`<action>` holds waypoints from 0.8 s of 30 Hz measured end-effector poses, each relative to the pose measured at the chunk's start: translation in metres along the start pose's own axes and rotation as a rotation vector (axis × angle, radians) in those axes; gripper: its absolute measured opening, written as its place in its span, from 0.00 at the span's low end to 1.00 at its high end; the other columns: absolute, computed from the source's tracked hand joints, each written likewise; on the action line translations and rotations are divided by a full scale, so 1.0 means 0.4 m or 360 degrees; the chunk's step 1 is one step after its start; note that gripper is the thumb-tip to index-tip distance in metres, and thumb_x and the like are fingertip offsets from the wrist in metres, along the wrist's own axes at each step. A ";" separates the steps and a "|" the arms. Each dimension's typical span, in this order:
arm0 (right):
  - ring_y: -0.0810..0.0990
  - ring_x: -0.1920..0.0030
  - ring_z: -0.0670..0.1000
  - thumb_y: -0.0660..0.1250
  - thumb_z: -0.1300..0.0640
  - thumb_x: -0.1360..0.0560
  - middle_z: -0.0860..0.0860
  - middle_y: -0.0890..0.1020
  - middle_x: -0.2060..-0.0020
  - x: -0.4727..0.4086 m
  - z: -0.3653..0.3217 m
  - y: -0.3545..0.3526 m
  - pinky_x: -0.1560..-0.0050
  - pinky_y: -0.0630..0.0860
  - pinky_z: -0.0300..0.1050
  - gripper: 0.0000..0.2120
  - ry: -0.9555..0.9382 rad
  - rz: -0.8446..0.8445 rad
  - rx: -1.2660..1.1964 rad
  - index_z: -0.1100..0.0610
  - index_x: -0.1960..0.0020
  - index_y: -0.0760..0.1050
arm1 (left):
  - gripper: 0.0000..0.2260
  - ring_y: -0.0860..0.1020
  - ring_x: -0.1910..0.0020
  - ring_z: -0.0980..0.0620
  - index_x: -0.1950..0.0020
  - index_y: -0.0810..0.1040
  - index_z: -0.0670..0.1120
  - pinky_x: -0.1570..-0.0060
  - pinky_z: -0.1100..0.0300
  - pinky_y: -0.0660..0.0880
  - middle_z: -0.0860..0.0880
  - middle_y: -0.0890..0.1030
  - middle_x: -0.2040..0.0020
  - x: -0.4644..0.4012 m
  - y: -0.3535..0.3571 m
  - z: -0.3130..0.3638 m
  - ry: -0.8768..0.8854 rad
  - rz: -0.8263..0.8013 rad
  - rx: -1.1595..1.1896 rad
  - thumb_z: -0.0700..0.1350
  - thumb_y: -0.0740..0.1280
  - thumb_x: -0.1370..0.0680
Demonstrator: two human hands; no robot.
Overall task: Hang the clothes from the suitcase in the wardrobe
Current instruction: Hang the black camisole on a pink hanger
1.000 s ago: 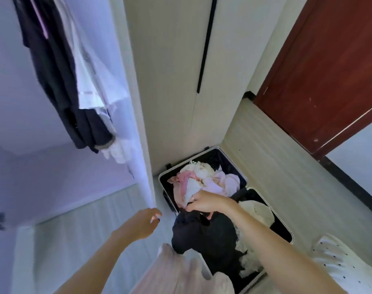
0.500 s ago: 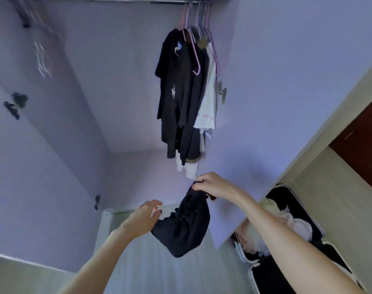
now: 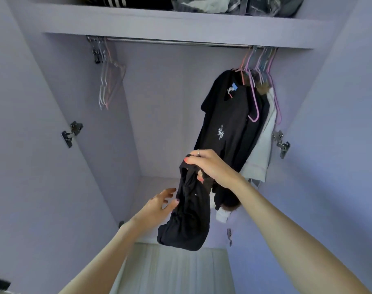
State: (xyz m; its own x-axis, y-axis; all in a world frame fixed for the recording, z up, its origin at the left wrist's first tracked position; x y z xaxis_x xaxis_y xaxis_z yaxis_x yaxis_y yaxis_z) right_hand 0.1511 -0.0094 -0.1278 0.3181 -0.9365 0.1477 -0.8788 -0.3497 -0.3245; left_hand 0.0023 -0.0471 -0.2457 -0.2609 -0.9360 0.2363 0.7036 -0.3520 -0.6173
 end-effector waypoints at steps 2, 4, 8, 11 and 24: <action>0.62 0.79 0.46 0.62 0.58 0.23 0.50 0.61 0.74 -0.056 -0.030 -0.013 0.75 0.62 0.37 0.11 -0.0045 -0.0029 -0.0025 0.58 0.64 0.70 | 0.12 0.75 0.44 0.53 0.37 0.71 0.49 0.44 0.60 0.70 0.52 0.77 0.45 -0.054 -0.014 0.009 -0.0024 -0.0034 0.0005 0.48 0.57 0.19; 0.64 0.79 0.46 0.62 0.57 0.22 0.55 0.66 0.69 -0.113 -0.052 -0.030 0.73 0.64 0.38 0.09 -0.0096 -0.0077 -0.0011 0.60 0.58 0.75 | 0.07 0.72 0.59 0.53 0.56 0.71 0.46 0.53 0.57 0.70 0.51 0.74 0.60 -0.106 -0.031 0.008 -0.0076 -0.0002 -0.0065 0.45 0.58 0.20; 0.66 0.77 0.45 0.62 0.57 0.21 0.55 0.73 0.65 -0.211 -0.074 -0.071 0.72 0.66 0.37 0.09 -0.0107 -0.0139 -0.0003 0.61 0.53 0.77 | 0.15 0.66 0.65 0.53 0.66 0.61 0.50 0.62 0.60 0.63 0.52 0.66 0.67 -0.184 -0.089 -0.013 -0.0147 0.0087 -0.0124 0.44 0.60 0.21; 0.67 0.77 0.45 0.62 0.56 0.22 0.50 0.77 0.66 -0.259 -0.066 -0.096 0.70 0.66 0.39 0.09 -0.0054 -0.0117 -0.0032 0.59 0.53 0.79 | 0.07 0.73 0.56 0.51 0.60 0.68 0.52 0.56 0.60 0.66 0.52 0.73 0.58 -0.210 -0.133 -0.041 -0.0174 0.0118 -0.0099 0.44 0.62 0.22; 0.69 0.67 0.55 0.63 0.56 0.22 0.59 0.73 0.67 -0.397 -0.052 -0.207 0.67 0.72 0.42 0.10 0.0166 0.0462 -0.0353 0.61 0.51 0.79 | 0.02 0.75 0.48 0.46 0.52 0.73 0.47 0.53 0.61 0.68 0.46 0.78 0.52 -0.278 -0.331 -0.182 -0.0469 0.0242 -0.0419 0.44 0.62 0.22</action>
State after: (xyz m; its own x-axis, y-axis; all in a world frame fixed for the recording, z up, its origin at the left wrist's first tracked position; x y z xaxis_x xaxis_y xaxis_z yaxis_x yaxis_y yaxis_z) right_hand 0.1659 0.1686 -0.1049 0.0166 -0.9841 0.1770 -0.9863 -0.0451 -0.1585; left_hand -0.1099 0.1033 -0.2449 0.0599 -0.9493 0.3086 0.5164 -0.2351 -0.8234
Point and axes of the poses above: each hand's wrist, its own x-axis away from the middle knuckle, its own y-axis out of the palm, z = x × y, the point moved 5 cm from there along -x, towards the middle knuckle
